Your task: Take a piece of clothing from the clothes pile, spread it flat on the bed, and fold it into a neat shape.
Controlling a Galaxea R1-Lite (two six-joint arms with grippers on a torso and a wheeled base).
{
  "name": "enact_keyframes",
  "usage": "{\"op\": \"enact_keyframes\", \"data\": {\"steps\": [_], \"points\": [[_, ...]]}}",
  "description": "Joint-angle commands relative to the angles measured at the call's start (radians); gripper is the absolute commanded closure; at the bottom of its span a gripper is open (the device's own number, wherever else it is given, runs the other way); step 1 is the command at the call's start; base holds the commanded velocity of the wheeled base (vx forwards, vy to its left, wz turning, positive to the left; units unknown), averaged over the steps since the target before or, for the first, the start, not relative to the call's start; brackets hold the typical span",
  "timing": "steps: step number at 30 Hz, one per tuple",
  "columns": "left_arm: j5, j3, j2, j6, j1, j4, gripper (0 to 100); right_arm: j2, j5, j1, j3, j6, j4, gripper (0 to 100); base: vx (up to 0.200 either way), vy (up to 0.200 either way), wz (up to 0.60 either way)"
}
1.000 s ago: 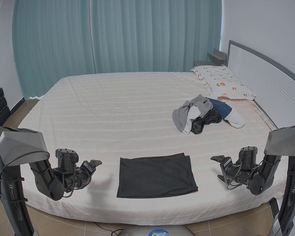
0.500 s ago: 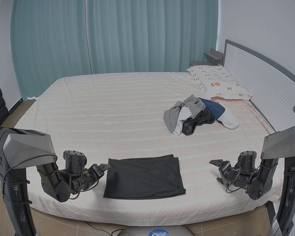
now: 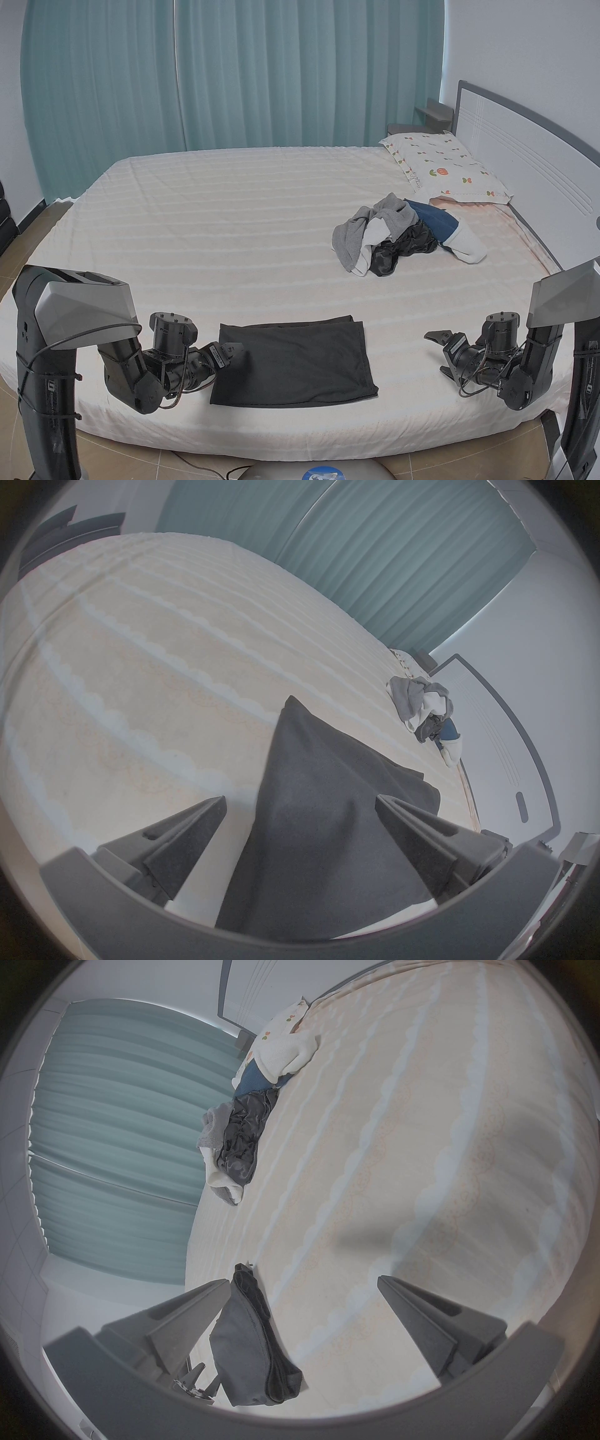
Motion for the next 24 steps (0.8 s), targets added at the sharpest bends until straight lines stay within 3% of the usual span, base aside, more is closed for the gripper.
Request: {"op": "enact_keyframes", "data": {"steps": [1, 24], "points": [[0.0, -0.019, 0.026, 0.0, -0.008, 0.0, 0, 0.005, 0.0, 0.0, 0.0, 0.0, 0.0, 0, 0.0, 0.0, 0.0], [0.007, -0.025, 0.068, 0.022, -0.025, -0.064, 0, 0.01, 0.0, 0.002, 0.0, -0.017, 0.0, 0, 0.0, 0.0, 0.0]]}}
